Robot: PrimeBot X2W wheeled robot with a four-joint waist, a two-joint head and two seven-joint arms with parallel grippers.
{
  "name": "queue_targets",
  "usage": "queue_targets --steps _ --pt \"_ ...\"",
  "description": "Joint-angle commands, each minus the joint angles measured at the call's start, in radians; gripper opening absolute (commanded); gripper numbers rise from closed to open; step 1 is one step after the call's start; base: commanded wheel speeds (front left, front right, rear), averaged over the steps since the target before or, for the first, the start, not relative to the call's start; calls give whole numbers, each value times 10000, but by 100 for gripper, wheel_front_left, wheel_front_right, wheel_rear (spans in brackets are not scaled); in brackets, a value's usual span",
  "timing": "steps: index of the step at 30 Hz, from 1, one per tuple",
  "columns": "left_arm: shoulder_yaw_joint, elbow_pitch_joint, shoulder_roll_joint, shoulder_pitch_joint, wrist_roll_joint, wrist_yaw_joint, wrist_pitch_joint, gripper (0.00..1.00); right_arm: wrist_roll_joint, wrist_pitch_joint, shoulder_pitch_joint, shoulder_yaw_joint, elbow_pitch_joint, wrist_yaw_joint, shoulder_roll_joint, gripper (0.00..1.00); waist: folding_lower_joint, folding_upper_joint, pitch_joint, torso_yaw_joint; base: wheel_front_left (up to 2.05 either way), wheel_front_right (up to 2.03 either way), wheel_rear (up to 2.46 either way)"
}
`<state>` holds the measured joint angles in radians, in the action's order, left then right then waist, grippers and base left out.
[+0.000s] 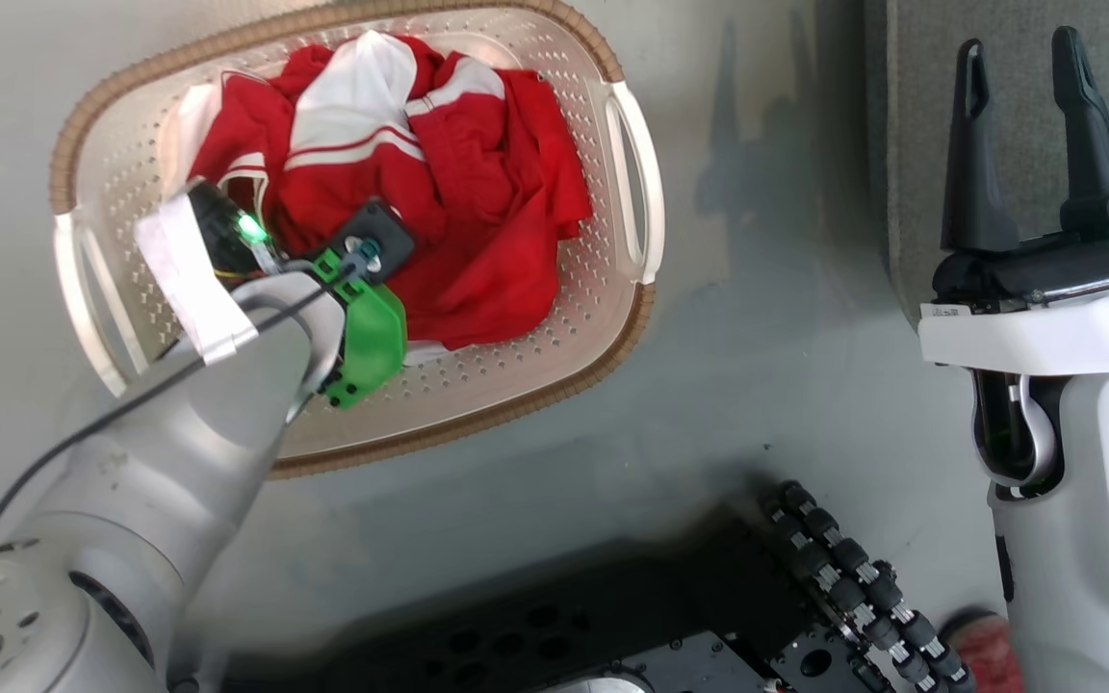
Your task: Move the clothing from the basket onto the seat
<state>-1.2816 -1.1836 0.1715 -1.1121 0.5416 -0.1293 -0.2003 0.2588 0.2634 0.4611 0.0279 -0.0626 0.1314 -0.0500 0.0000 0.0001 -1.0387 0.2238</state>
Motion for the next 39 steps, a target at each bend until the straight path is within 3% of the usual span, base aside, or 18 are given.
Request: queue_targets --steps 1,9,15,24,29,39 --pt "1 -44 -51 225 -22 -22 -150 0 -15 20 70 -9 50 -14 -16 100 0 -1 416 -164 0 0 0" --pt "142 134 -475 1056 214 4 -652 0 -100 20 -340 57 334 -14 -20 100 0 -1 2151 -620 0 0 0" --pt "843 1680 -316 2022 -13 443 -660 0 -224 20 -938 -130 563 -14 -20 100 0 -1 3725 -985 0 0 0" --pt "2743 4235 -66 4149 -641 823 -664 0 -348 20 -2455 -497 1054 -14 -25 100 0 -1 6460 -1499 0 0 0" --pt "4327 5623 -34 5783 -1040 862 -664 0 -418 20 -3414 -561 1265 -14 -26 100 0 -1 8108 -1623 0 0 0" --pt "6468 7558 -173 7769 -2120 836 -666 0 -419 20 -4830 -660 1539 -14 -23 100 0 -1 10021 -1675 0 0 0"
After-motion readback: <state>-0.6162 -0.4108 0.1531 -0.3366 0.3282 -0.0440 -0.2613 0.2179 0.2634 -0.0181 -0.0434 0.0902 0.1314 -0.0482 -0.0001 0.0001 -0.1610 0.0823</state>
